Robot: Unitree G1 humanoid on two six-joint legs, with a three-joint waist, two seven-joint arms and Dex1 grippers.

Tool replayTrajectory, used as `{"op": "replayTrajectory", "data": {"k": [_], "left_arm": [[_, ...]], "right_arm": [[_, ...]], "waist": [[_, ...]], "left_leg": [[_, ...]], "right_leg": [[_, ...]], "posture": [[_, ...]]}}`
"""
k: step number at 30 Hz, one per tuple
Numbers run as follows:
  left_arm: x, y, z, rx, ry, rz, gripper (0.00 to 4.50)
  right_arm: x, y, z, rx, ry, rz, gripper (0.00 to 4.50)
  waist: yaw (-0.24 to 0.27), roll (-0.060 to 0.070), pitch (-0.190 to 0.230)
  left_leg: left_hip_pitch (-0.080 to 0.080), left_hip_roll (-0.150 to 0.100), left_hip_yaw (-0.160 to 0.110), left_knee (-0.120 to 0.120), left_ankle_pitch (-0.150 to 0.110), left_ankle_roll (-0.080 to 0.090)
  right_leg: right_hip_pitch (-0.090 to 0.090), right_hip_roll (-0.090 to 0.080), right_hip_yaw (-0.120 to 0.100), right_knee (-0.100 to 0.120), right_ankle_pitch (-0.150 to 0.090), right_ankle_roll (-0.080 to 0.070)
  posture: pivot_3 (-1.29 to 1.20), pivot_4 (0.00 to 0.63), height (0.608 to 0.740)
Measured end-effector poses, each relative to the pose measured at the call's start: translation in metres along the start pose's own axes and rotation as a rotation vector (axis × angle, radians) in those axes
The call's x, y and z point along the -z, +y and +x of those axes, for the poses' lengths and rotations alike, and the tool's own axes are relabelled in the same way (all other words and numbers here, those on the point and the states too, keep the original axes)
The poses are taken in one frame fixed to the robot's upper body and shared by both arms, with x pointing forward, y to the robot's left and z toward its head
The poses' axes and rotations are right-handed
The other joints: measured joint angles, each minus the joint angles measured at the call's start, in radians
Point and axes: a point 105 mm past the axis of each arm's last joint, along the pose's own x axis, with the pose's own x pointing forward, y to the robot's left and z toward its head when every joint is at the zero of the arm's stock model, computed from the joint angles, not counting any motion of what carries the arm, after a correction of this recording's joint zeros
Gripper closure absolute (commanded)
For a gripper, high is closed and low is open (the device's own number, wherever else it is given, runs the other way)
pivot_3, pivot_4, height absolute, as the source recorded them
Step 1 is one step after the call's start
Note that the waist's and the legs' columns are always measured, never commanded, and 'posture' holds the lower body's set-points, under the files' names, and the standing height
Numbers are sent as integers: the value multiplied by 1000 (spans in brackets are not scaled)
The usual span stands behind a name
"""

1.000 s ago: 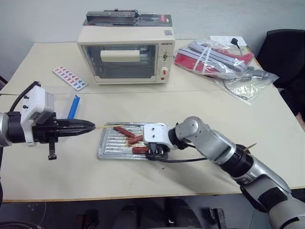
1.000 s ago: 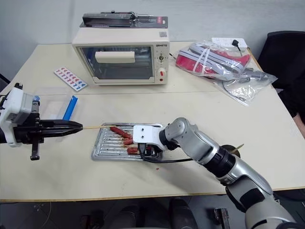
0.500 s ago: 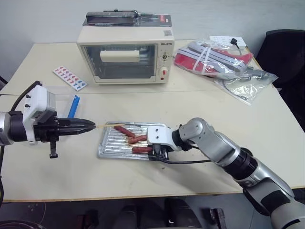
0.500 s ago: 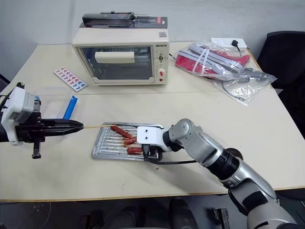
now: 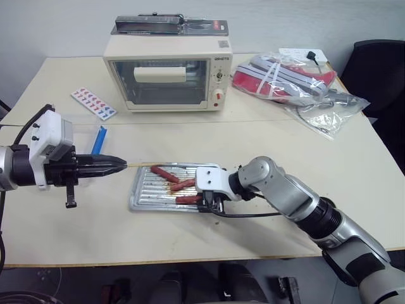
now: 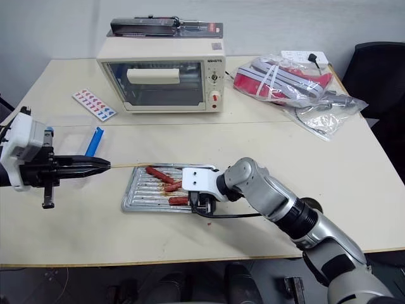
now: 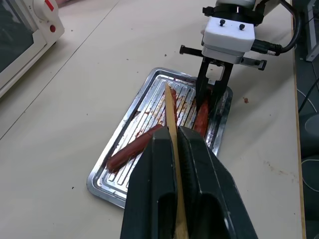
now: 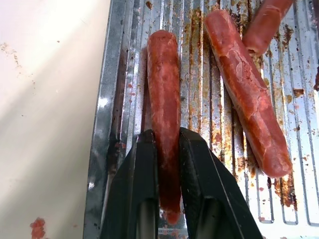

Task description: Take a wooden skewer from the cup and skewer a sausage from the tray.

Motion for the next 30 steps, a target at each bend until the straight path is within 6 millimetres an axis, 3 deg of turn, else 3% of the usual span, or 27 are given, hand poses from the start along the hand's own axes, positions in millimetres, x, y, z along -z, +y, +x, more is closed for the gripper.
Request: {"op": "replayTrajectory", "data": {"k": [4,8,15,19,22,30], "left_arm": [[0,0,1,14,0,-2,4500],[-1,-1,6,45,-3,-1,4500],[-14,-7,16,177,-29,18,4500],[-22,-13,22,241,-31,40,4500],[-31,-18,27,279,-52,71,4500],[-33,-22,41,297,-95,75,4500]], "right_arm": [[2,3,-7,-51,2,88,4246],[-3,3,-26,-128,17,108,4246],[-25,-15,-112,-237,22,171,4246],[-30,-15,-137,-258,4,242,4246],[-41,-14,-146,-281,-27,268,4246],[-45,-13,-147,-312,-47,342,4246]], "waist": [[0,0,0],[0,0,0],[2,0,0],[3,0,1],[-1,0,1],[4,0,1]], "left_leg": [[0,0,0,0,0,0],[-1,0,0,0,0,0],[-1,0,0,0,0,1],[-1,0,0,0,0,1],[-1,0,0,-1,0,1],[-2,0,0,0,0,1]], "right_leg": [[0,0,0,0,0,0],[0,0,0,0,0,0],[0,0,0,-1,0,0],[-1,0,0,-1,0,0],[-1,0,1,-1,0,0],[-1,0,0,-1,0,0]], "posture": [[0,150,740],[0,150,740],[0,150,740],[0,150,740],[0,150,740],[0,150,740]]}}
